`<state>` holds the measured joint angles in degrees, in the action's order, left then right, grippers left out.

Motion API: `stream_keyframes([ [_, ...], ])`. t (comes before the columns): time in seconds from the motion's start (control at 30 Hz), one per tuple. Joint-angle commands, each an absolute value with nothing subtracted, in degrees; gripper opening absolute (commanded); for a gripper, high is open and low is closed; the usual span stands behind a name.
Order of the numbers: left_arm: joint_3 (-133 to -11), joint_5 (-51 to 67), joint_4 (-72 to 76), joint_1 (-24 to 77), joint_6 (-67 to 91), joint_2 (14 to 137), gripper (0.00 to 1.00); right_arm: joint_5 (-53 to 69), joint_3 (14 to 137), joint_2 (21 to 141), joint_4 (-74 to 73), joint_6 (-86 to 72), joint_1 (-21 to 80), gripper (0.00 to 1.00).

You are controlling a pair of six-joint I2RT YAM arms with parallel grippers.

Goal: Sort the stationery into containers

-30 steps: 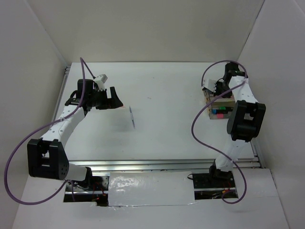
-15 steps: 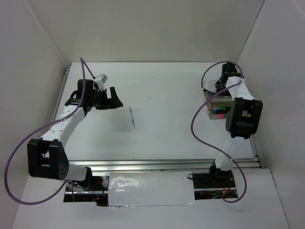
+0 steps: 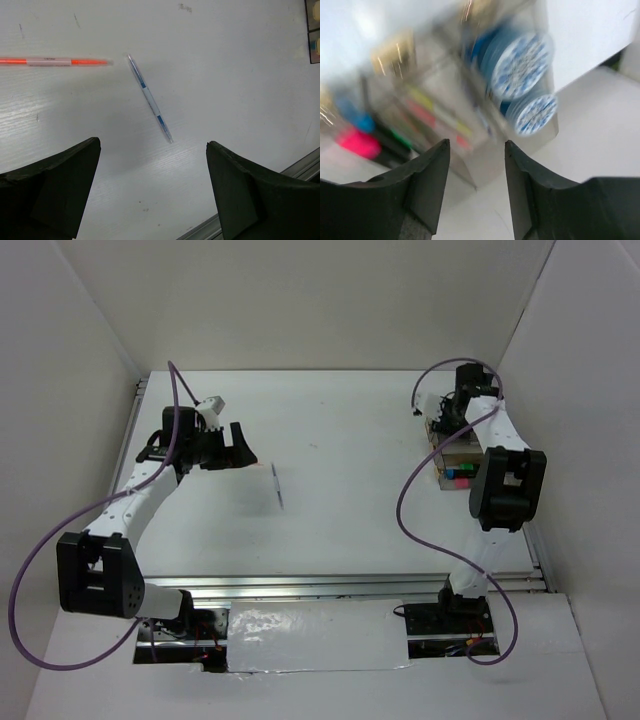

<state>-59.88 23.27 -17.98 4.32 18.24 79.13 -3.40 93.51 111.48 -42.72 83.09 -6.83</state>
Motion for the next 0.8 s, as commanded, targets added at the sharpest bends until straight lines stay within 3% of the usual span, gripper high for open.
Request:
stream_keyframes([
  [0.0, -59.3, 22.5, -16.8, 4.5, 18.1, 76.4, 0.99, 12.2, 102.3, 103.6, -44.3, 60.9, -1.6, 0.54],
  [0.07, -59.0, 21.0, -16.3, 4.4, 18.6, 75.9, 0.99, 16.5, 104.6, 101.2, -43.5, 42.1, 2.9, 0.48],
  [0.23, -58.5, 17.1, -15.8, 3.6, 20.2, 74.9, 0.99, 25.0, 100.2, 99.8, -37.6, 15.2, 12.8, 0.46],
  [0.33, -58.9, 15.4, -16.5, 3.3, 18.9, 74.6, 0.99, 20.0, 99.6, 104.5, -34.9, 1.9, 20.5, 0.44],
  [0.6, -58.8, 14.1, -18.5, 0.3, 16.3, 75.1, 0.99, 7.5, 106.7, 118.9, -34.2, -7.6, 38.4, 0.44],
  [0.77, -58.3, 14.4, -18.0, -1.8, 16.4, 75.4, 0.99, 5.1, 110.7, 124.5, -34.0, -9.0, 43.1, 0.60],
])
